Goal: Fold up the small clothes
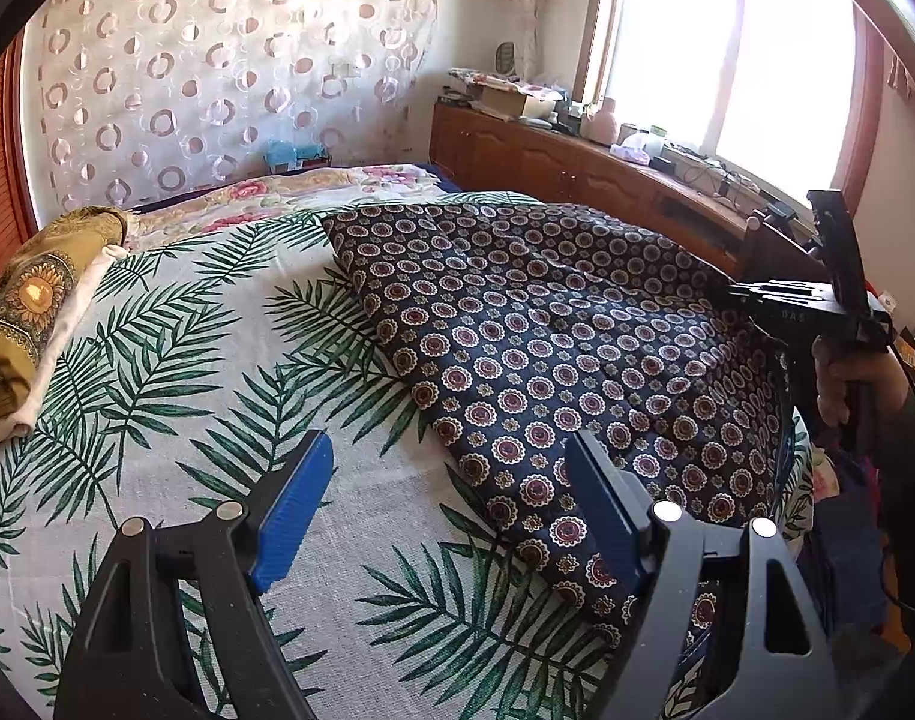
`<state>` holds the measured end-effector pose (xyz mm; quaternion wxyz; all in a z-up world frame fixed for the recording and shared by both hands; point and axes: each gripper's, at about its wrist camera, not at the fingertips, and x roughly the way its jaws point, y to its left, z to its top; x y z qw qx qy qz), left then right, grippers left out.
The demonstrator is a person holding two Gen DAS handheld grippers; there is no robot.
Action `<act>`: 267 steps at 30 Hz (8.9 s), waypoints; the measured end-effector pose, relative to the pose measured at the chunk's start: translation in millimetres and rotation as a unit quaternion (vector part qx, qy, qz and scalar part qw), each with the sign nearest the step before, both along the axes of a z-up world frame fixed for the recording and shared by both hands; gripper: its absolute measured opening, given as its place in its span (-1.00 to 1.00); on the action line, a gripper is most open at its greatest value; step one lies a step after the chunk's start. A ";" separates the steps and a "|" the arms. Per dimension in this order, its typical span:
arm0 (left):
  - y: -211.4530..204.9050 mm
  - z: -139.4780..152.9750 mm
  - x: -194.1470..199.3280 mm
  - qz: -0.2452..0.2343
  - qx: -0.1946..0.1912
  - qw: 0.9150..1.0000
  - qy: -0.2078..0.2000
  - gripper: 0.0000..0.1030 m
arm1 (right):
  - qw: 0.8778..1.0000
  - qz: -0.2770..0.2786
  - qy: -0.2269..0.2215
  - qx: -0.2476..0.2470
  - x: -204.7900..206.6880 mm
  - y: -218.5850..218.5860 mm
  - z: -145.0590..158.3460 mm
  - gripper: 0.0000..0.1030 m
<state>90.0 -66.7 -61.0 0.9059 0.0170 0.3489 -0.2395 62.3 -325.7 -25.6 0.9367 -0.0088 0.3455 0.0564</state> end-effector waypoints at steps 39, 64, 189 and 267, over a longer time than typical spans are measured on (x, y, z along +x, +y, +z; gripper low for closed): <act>-28.1 -25.8 -38.4 -0.098 0.023 0.992 0.069 -0.15 | 0.997 0.081 0.000 -0.009 -64.8 65.9 -12.5 -0.20; -38.2 29.2 -11.1 -0.102 -0.037 0.994 0.024 -0.96 | 0.992 0.128 -0.011 -0.001 -99.4 94.2 9.2 0.05; -1.9 1.8 181.5 0.022 -0.005 0.997 0.071 -0.03 | 0.998 0.029 -0.030 -0.043 165.5 7.3 1.6 -0.16; 201.6 113.0 98.4 0.181 -0.075 0.974 -0.111 -0.92 | 0.962 0.209 -0.171 -0.033 227.6 158.2 46.8 -0.85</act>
